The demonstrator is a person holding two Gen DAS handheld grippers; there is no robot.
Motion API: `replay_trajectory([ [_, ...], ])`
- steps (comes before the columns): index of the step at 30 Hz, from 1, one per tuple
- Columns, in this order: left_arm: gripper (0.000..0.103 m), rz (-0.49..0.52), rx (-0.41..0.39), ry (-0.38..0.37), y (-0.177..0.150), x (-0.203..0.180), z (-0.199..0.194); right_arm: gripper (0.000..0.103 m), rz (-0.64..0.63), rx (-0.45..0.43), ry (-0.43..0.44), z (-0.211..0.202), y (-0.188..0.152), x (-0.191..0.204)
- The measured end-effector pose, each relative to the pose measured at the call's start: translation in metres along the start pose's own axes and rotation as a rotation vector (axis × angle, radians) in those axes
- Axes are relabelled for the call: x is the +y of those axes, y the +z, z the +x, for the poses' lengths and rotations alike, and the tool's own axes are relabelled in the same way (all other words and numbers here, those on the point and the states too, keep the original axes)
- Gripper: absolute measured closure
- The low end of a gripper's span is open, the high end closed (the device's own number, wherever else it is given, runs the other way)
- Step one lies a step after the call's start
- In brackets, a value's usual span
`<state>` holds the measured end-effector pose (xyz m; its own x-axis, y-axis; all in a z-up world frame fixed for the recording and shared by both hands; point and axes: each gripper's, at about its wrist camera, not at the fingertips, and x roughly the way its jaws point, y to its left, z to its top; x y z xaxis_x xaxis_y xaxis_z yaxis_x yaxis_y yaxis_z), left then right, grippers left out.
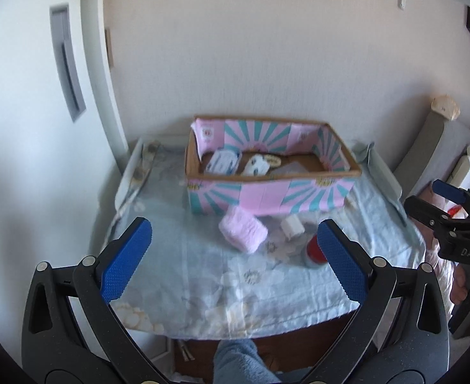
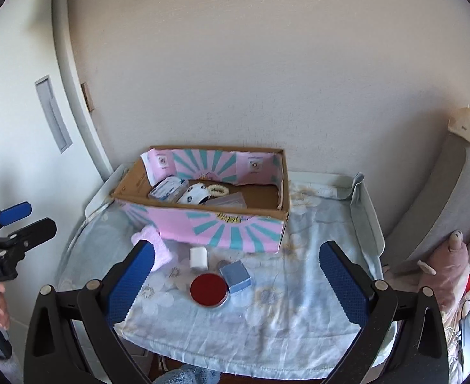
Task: Organize objects
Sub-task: 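Withdraw both tools from the box toward the pink hair band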
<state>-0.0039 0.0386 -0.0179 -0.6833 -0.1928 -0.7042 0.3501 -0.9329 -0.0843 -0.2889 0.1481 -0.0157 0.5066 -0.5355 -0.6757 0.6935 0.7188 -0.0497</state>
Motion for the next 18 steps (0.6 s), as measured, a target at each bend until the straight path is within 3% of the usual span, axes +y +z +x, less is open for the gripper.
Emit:
replay_trajectory([
  [10, 0.0, 0.022, 0.11, -0.03, -0.048, 0.01, 0.091, 0.001, -0.02, 0.074, 0.012, 0.06, -0.078, 0.013],
  [13, 0.0, 0.024, 0.113, -0.052, -0.053, 0.009, 0.12, 0.006, -0.027, 0.084, 0.008, 0.082, -0.094, 0.019],
  [18, 0.0, 0.087, 0.133, -0.061, -0.056, -0.005, 0.164, 0.024, -0.068, 0.098, -0.006, 0.116, -0.108, 0.032],
])
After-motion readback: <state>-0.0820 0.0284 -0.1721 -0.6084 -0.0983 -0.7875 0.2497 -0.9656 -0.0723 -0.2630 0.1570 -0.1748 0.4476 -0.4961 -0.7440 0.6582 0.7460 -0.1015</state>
